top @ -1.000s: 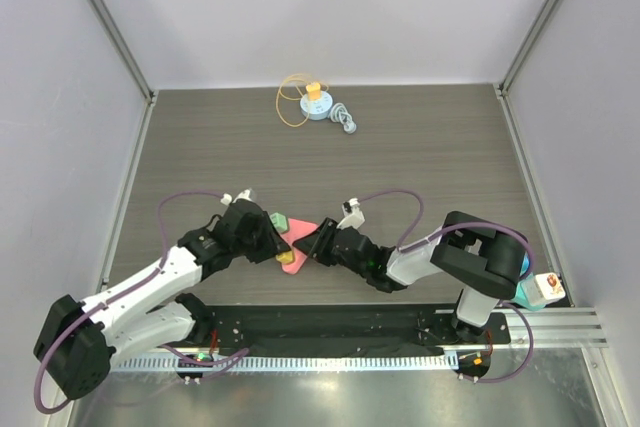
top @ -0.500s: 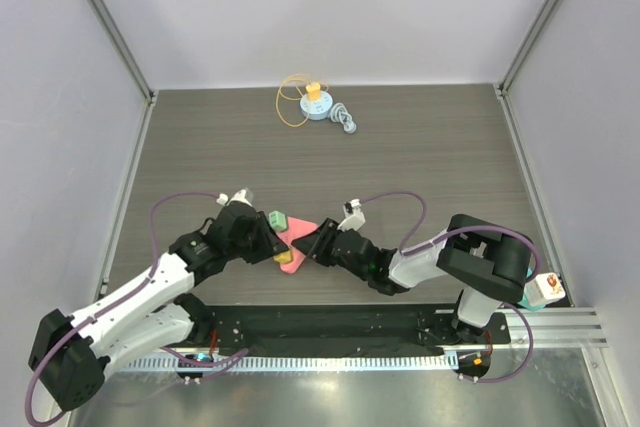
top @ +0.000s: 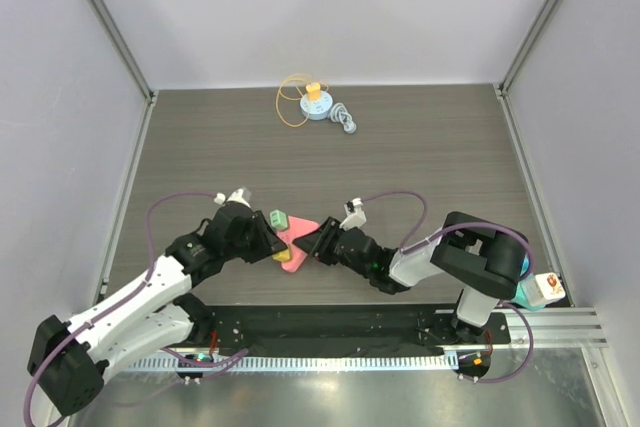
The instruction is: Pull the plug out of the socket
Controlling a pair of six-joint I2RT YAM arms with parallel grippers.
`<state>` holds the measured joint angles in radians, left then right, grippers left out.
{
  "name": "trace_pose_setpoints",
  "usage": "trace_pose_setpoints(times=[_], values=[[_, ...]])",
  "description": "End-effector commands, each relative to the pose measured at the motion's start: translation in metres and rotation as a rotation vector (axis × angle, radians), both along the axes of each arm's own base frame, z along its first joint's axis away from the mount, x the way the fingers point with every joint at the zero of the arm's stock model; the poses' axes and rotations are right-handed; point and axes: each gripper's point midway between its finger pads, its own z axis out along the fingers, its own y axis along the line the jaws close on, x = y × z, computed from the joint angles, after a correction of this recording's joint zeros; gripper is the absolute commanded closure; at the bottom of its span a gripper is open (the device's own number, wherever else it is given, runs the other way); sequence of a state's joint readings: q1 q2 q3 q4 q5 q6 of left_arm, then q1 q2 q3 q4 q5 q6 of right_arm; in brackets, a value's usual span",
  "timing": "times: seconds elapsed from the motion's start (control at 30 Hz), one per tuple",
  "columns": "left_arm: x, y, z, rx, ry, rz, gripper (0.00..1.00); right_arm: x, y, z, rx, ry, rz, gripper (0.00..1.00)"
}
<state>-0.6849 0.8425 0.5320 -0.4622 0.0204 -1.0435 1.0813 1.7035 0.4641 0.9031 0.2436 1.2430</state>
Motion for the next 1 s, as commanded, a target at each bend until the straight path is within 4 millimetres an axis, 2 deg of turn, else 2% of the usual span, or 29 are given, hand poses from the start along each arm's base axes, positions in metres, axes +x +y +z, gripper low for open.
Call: trace_pose_setpoints(times=[0.0,0.07,0.13,0.33,0.53,0.63,0.77,0.8,0.87,0.9,0.97], values=[[0.010,-0.014,0.031,-0.089,-0.081,-0.020,1.00,0.010,-0.050,-0.074,-0.328,0.056,-0.094,0.99],[0.014,-0.007,0.038,-0.053,-0.113,-0.008,1.00,0.013,-0.046,-0.076,-0.352,0.055,-0.091,0.99],[0.017,0.012,0.036,0.034,-0.142,0.032,1.00,0.014,-0.043,-0.080,-0.369,0.056,-0.081,0.99],[0.015,0.033,0.052,0.100,-0.215,0.048,1.00,0.010,-0.036,-0.083,-0.330,0.055,-0.043,0.99],[0.028,0.050,0.064,0.208,-0.268,0.084,1.00,0.008,-0.032,-0.065,-0.272,-0.019,-0.004,0.99],[0.039,0.048,0.067,0.139,-0.250,0.142,1.00,0.007,-0.034,-0.066,-0.290,-0.041,0.008,0.99],[0.064,0.065,0.071,-0.009,-0.257,0.364,1.00,0.005,-0.035,-0.065,-0.266,-0.046,0.014,0.99],[0.064,0.068,0.058,-0.025,-0.230,0.404,1.00,0.005,-0.034,-0.064,-0.264,-0.048,0.017,0.99],[0.067,0.075,0.056,-0.108,-0.213,0.527,1.00,0.005,-0.031,-0.060,-0.257,-0.058,0.028,0.99],[0.063,0.080,0.038,-0.106,-0.184,0.568,1.00,0.005,-0.030,-0.057,-0.253,-0.062,0.030,0.99],[0.063,0.085,0.030,-0.181,-0.168,0.662,1.00,0.005,-0.027,-0.055,-0.241,-0.068,0.036,0.99]])
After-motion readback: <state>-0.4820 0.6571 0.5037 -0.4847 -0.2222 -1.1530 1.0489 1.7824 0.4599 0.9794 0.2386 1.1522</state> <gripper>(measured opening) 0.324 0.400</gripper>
